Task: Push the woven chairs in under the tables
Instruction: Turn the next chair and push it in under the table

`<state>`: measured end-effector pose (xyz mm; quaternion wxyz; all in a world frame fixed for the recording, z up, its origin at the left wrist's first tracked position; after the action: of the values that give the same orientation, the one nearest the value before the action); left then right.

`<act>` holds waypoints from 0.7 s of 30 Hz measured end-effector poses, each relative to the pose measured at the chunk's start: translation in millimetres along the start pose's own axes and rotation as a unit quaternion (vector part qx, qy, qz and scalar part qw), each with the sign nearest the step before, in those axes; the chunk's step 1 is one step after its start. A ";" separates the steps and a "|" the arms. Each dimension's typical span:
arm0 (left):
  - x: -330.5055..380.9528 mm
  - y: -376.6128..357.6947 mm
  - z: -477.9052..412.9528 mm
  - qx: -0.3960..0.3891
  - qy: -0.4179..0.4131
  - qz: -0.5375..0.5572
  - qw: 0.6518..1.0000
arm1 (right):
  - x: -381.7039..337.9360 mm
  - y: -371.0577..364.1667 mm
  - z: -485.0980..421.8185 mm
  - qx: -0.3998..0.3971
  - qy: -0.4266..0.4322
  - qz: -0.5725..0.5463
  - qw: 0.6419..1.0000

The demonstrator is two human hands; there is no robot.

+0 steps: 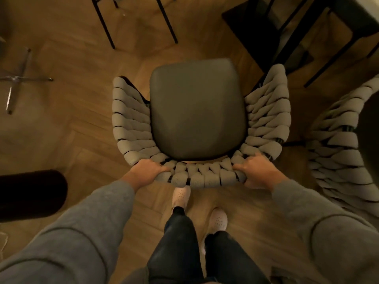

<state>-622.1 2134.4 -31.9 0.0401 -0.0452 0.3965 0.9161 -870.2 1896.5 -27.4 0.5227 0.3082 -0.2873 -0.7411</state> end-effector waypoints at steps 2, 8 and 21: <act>-19.9 4.1 -6.5 -0.005 -0.026 -0.026 0.999 | -9.9 -5.3 -0.2 0.000 -0.013 -0.011 1.000; -82.2 40.9 -50.5 -0.015 -0.103 -0.118 0.988 | -23.8 3.4 -16.7 0.036 -0.079 -0.082 0.993; -166.7 162.6 -202.8 0.055 -0.186 -0.190 0.963 | 43.6 51.4 -59.2 0.093 -0.176 -0.201 0.959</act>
<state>-464.0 1869.1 -33.5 0.2885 0.0535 0.4159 0.8608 -806.2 1834.0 -33.9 0.2734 0.2715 -0.3747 -0.8433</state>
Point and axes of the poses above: each hand's wrist, its own z-axis away from the middle knuckle, its own y-axis out of the back of the hand, x = y × z, the point moved 2 cm from there along -z, towards the middle knuckle, and after that the axes turned 8 degrees about -z, right-handed, at the moved point
